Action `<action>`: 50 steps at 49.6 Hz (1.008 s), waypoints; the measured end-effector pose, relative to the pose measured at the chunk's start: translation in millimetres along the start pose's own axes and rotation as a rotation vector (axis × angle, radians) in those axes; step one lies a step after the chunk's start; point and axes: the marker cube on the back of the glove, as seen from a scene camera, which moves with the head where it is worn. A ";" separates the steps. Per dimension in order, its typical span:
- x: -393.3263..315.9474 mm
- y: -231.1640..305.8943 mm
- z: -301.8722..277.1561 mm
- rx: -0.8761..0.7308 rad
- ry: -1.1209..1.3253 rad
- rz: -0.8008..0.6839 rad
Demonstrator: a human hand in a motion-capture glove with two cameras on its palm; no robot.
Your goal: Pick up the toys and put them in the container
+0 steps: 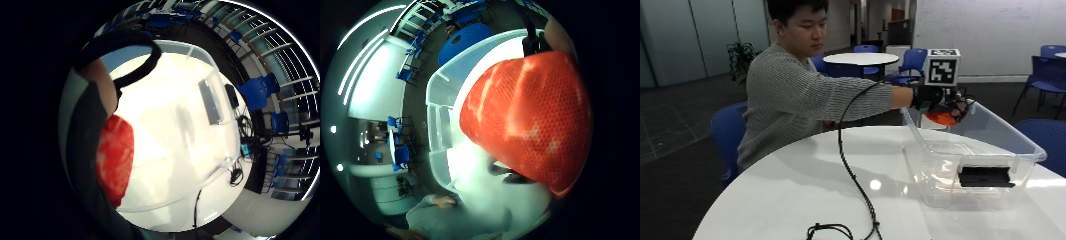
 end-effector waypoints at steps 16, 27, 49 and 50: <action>12.9 33.9 19.7 -0.172 -0.029 -0.057; 21.1 60.9 5.1 -0.137 -0.045 -0.075; 122.8 264.8 -39.6 -0.024 -0.025 -0.103; 125.8 270.1 -38.7 -0.020 -0.023 -0.081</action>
